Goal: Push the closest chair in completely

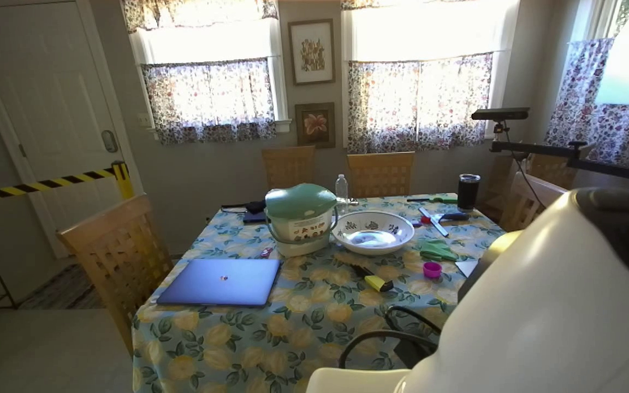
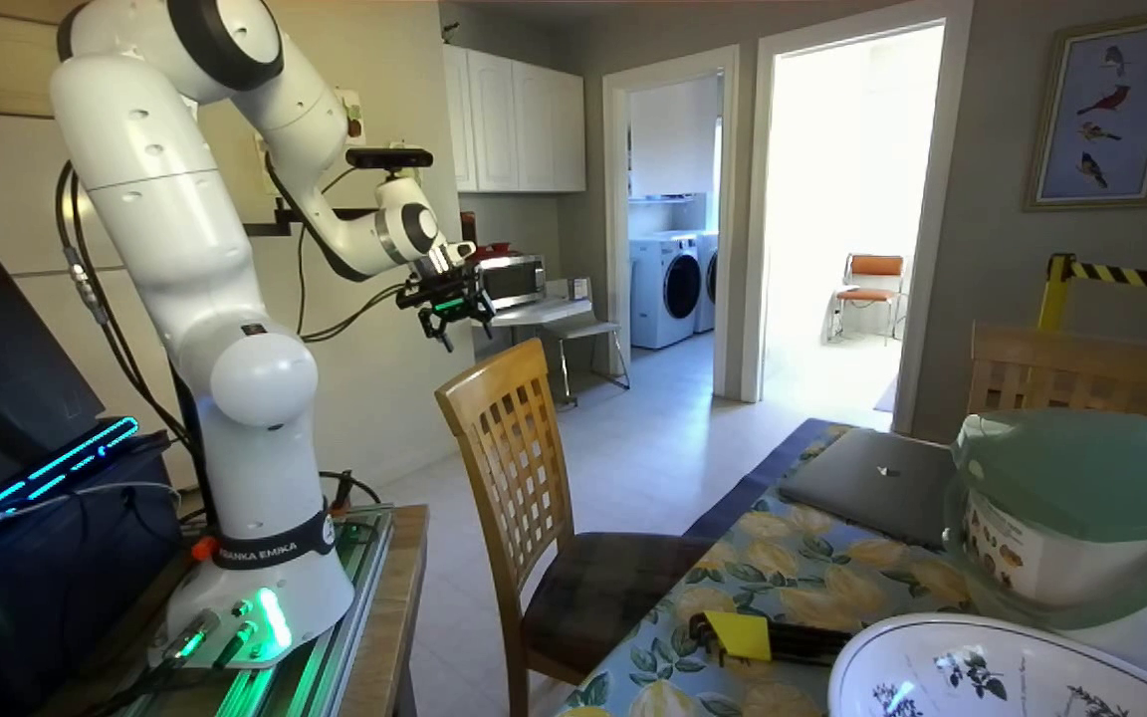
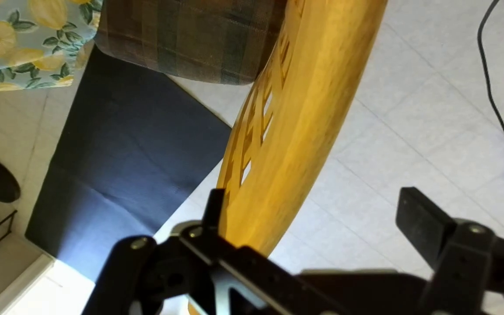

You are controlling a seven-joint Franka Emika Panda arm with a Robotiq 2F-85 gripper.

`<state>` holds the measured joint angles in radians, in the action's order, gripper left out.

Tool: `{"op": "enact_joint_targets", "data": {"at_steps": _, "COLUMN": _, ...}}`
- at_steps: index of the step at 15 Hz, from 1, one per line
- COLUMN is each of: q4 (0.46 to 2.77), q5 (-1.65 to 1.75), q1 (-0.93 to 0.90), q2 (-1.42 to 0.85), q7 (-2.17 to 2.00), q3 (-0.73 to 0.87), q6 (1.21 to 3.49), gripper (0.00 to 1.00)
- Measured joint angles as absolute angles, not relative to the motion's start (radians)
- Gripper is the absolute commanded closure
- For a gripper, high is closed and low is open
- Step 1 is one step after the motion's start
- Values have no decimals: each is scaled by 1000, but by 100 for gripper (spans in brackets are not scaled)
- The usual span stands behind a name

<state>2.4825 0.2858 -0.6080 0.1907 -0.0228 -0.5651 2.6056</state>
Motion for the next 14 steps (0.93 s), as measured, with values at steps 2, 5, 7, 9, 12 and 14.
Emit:
{"op": "enact_joint_targets", "data": {"at_steps": 2, "q4": 2482, "q5": 296, "q1": -595, "q2": 179, "q7": -43, "q3": -576, "q6": 2620, "gripper": 0}}
{"op": "enact_joint_targets", "data": {"at_steps": 5, "q4": 2483, "q5": 341, "q1": -559, "q2": 155, "q7": -104, "q3": -596, "q6": 2648, "gripper": 0}}
{"op": "enact_joint_targets", "data": {"at_steps": 7, "q4": 2483, "q5": 366, "q1": -531, "q2": 135, "q7": -138, "q3": -607, "q6": 2672, "gripper": 0}}
{"op": "enact_joint_targets", "data": {"at_steps": 9, "q4": 2483, "q5": 399, "q1": -515, "q2": 111, "q7": -171, "q3": -608, "q6": 2686, "gripper": 0}}
{"op": "enact_joint_targets", "data": {"at_steps": 12, "q4": 2481, "q5": 443, "q1": -508, "q2": 74, "q7": -215, "q3": -609, "q6": 2690, "gripper": 0}}
{"op": "enact_joint_targets", "data": {"at_steps": 14, "q4": 2480, "q5": 468, "q1": -508, "q2": 54, "q7": -240, "q3": -610, "q6": 2690, "gripper": 28}}
